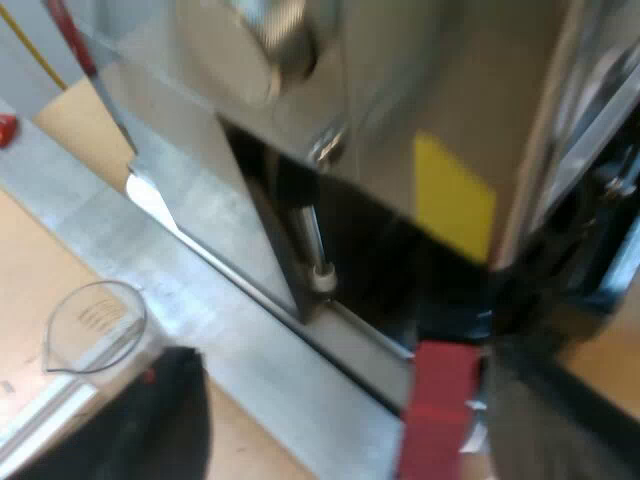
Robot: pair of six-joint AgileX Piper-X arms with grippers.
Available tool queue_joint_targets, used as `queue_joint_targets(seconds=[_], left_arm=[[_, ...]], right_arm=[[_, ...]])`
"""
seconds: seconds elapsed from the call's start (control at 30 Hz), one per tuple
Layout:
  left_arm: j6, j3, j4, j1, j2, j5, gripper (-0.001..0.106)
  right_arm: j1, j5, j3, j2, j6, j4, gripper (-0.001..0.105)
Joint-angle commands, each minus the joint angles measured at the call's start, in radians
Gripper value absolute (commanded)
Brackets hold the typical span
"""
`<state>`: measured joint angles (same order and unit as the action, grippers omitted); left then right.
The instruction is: Put the handle in the coffee machine
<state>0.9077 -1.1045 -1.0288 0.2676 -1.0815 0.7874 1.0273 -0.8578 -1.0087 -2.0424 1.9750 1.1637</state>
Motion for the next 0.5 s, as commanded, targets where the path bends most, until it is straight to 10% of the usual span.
queue_joint_targets(seconds=[0.03, 0.23, 0.3, 0.5], left_arm=[[0.001, -0.066, -0.088, 0.001, 0.015, 0.014, 0.051], [0.009, -0.121, -0.107, 0.001, 0.019, -0.072, 0.03], [0.002, -0.121, -0.098, 0.001, 0.012, -0.087, 0.001], [0.002, -0.121, -0.061, 0.001, -0.063, -0.113, 0.001]], right_arm=[[-0.005, -0.003, -0.025, 0.045, 0.001, 0.112, 0.036], [-0.005, -0.003, -0.025, 0.045, 0.001, 0.112, 0.036], [-0.005, -0.003, -0.025, 0.045, 0.001, 0.112, 0.036], [-0.005, -0.003, -0.025, 0.045, 0.001, 0.112, 0.036]])
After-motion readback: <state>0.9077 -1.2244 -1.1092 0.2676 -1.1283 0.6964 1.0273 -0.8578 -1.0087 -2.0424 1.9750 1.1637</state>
